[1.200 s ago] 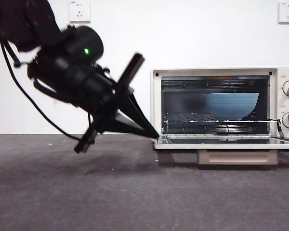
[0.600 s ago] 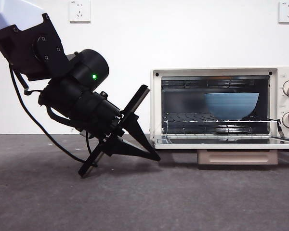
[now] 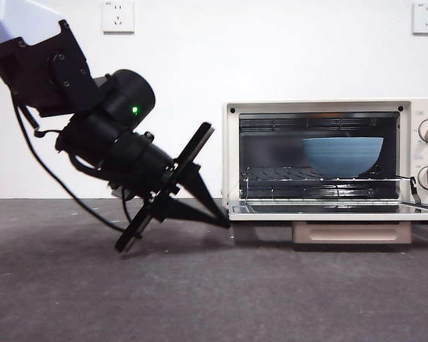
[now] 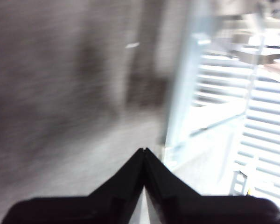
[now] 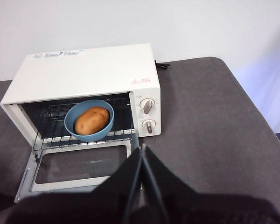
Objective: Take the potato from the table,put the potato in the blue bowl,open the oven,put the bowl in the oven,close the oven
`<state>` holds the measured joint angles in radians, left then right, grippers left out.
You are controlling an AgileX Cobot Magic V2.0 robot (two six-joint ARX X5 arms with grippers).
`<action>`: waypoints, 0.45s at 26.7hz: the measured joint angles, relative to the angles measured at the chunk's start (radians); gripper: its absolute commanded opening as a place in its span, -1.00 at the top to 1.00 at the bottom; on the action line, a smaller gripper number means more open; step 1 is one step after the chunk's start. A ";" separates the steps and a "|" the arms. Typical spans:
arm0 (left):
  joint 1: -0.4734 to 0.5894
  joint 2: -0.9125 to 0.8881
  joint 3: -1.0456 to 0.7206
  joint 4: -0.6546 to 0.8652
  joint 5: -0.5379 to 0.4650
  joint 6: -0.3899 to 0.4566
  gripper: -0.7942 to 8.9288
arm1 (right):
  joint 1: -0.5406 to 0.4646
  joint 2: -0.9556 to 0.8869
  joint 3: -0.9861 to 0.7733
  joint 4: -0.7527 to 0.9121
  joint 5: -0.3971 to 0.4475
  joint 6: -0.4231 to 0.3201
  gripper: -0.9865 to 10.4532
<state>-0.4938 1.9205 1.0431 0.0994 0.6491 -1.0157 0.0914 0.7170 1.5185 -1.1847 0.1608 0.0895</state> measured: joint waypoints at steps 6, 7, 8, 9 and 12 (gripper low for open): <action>-0.003 0.002 0.027 -0.021 -0.006 0.000 0.85 | 0.000 0.000 0.000 -0.001 0.000 0.004 0.85; -0.003 0.003 0.031 -0.025 -0.005 0.000 0.85 | 0.000 0.000 0.000 -0.001 0.000 0.004 0.85; -0.003 0.005 0.032 -0.026 -0.004 0.000 0.85 | 0.000 0.000 0.000 -0.002 0.000 0.004 0.85; -0.003 0.006 0.037 -0.028 0.000 0.000 0.85 | 0.000 0.000 0.000 -0.004 0.000 0.004 0.85; -0.003 0.010 0.051 -0.031 0.013 0.000 0.85 | 0.000 0.000 0.000 -0.006 0.000 0.004 0.85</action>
<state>-0.4969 1.9305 1.0943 0.0681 0.6617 -1.0157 0.0914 0.7170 1.5185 -1.1912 0.1608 0.0937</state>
